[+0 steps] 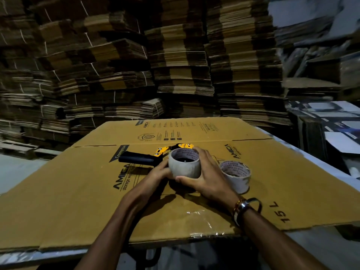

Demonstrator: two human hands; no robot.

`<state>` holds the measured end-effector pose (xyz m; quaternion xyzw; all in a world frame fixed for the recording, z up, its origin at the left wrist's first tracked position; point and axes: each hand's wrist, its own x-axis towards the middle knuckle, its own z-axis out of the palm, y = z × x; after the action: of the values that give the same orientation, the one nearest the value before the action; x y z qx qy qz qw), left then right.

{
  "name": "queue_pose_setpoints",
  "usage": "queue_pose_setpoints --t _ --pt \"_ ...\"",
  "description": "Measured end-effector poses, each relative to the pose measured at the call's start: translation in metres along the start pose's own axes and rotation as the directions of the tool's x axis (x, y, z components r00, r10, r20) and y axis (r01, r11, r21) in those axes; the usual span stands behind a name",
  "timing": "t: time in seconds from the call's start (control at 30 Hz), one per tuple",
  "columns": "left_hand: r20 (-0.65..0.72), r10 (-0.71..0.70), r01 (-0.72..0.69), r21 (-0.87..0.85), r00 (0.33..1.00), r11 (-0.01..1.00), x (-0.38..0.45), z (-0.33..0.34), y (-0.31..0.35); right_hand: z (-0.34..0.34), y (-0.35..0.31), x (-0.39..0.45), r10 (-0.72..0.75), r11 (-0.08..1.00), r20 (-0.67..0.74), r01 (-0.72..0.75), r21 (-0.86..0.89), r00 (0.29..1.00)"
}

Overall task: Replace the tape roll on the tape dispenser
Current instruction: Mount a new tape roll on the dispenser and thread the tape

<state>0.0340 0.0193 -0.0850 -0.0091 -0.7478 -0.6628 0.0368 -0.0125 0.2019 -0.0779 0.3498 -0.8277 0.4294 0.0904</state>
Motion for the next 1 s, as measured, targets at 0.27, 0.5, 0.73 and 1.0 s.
queue_pose_setpoints --t 0.27,0.5,0.73,1.0 --pt "-0.104 0.027 -0.024 0.033 0.994 0.999 -0.007 0.008 -0.006 0.000 0.005 0.001 0.025 0.999 0.026 -0.026 0.029 0.999" --pt "-0.090 -0.010 0.009 -0.017 0.996 1.000 -0.010 0.009 -0.004 0.002 0.005 -0.002 -0.017 0.999 0.010 0.017 -0.044 1.000" --pt "-0.101 0.020 -0.034 -0.134 0.995 0.990 -0.014 0.017 0.007 0.007 0.008 0.001 -0.045 0.992 -0.025 0.041 -0.123 0.999" --pt "-0.112 0.014 -0.025 -0.103 0.994 0.994 -0.012 0.016 0.006 0.009 0.011 -0.001 -0.031 0.989 -0.002 0.030 -0.148 1.000"
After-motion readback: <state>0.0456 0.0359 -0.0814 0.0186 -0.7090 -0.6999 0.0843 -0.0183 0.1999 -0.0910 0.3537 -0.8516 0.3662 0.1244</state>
